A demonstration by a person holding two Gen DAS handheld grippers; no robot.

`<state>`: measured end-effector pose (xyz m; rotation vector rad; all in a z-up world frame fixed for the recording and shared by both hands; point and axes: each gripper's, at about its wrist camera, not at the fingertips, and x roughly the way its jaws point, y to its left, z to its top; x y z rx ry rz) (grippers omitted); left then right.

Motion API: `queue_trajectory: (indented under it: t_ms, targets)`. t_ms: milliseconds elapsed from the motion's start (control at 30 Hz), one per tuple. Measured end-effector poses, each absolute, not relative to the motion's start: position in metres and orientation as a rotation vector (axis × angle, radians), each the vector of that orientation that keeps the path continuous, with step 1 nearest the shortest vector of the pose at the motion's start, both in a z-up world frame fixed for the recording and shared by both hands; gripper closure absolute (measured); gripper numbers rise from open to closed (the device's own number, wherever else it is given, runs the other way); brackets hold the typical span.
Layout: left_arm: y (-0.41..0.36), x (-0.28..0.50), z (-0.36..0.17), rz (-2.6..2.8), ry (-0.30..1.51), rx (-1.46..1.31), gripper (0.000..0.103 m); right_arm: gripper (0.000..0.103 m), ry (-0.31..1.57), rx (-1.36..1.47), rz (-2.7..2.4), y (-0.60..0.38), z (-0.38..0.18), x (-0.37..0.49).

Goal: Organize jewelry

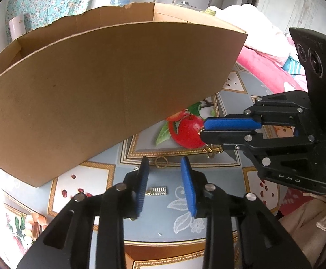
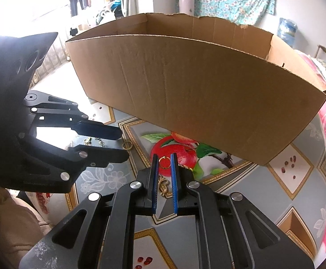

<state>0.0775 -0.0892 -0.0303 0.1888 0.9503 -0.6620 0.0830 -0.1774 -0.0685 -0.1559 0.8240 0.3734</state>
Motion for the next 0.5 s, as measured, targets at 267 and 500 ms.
queue_trajectory:
  t_ms: [267,500]
  targets:
    - [-0.099,0.081,-0.032,-0.634,0.926,0.249,0.082,0.094,0.821,-0.15,0.374,-0.179,-0.066,0.084]
    - [-0.102,0.081,-0.032,-0.614,0.915,0.297,0.094,0.094,0.811,-0.14,0.366,-0.182,-0.067,0.082]
